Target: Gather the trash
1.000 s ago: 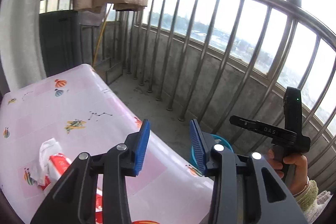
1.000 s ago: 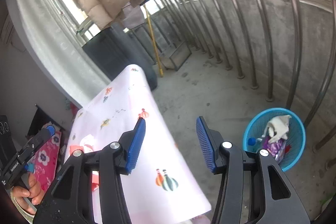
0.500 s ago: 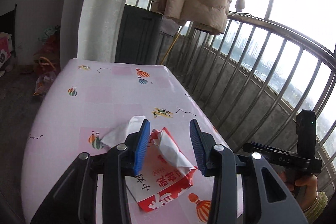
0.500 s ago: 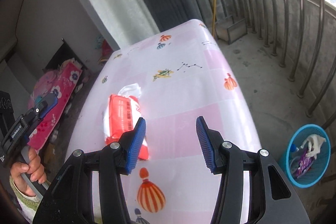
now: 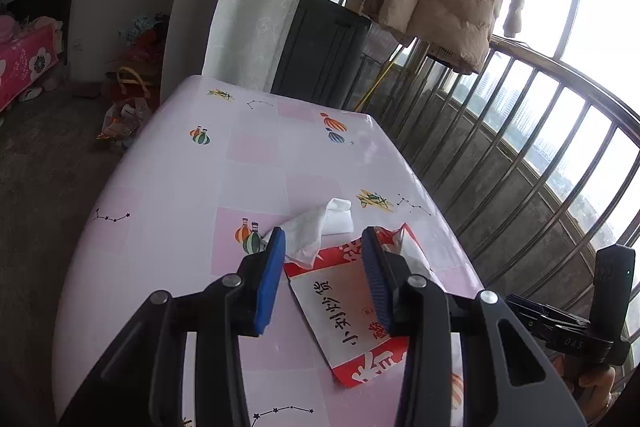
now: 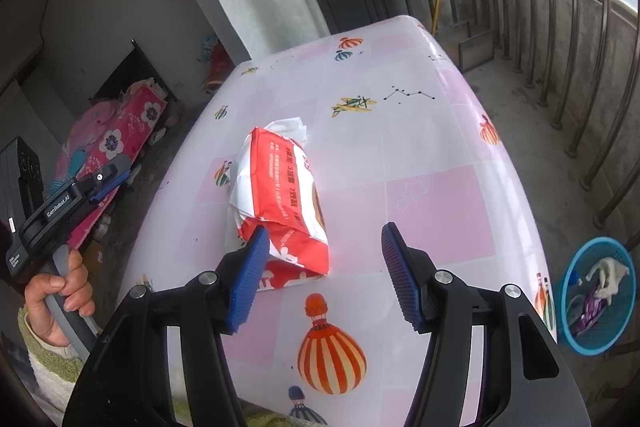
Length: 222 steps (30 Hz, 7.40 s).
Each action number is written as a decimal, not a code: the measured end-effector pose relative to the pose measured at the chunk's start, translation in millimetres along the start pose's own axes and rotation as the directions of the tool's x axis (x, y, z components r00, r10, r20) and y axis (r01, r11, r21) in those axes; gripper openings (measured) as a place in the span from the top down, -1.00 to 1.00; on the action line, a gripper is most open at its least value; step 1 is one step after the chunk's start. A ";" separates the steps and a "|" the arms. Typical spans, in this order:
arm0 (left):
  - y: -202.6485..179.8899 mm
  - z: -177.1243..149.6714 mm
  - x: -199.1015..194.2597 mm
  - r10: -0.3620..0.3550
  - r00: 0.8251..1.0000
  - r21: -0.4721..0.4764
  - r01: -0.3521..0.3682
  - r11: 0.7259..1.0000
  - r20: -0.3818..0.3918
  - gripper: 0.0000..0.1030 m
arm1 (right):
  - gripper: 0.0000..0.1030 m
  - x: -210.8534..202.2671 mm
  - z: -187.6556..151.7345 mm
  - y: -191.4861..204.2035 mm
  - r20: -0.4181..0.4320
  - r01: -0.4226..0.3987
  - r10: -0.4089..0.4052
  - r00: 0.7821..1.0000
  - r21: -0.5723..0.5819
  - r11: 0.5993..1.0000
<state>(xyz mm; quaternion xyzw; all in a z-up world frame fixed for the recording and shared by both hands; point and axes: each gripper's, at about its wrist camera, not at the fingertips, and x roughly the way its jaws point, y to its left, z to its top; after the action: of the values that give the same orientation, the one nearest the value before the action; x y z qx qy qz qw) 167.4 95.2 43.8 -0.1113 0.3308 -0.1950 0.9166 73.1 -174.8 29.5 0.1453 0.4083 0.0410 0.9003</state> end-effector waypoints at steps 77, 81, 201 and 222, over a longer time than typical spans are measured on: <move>3.9 19.9 211.2 0.021 0.929 0.239 0.074 0.968 -0.370 0.74 | 0.22 89.2 -22.5 15.7 0.026 0.002 -0.001 1.000 -0.059 0.998; 4.7 18.9 208.4 0.018 0.929 0.226 0.071 0.972 -0.369 0.89 | 0.22 89.3 -22.4 16.2 0.047 0.044 -0.041 0.998 -0.058 0.997; -349.8 -41.6 96.8 -0.335 0.910 0.444 0.411 0.796 -0.242 -0.90 | -0.75 -124.3 -119.0 -254.6 0.301 0.368 -0.654 0.694 0.633 0.682; -135.1 -89.9 -26.8 0.261 0.965 0.204 -0.254 0.945 -0.006 -0.90 | -0.84 -80.0 -55.4 -35.3 0.293 0.393 -0.372 0.881 -0.016 0.919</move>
<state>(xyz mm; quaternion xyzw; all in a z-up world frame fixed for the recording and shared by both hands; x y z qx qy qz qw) 51.7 -21.5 35.9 0.0294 0.3359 -0.1080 0.9352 -22.9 -211.2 42.4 0.0323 0.2935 -0.1434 0.9446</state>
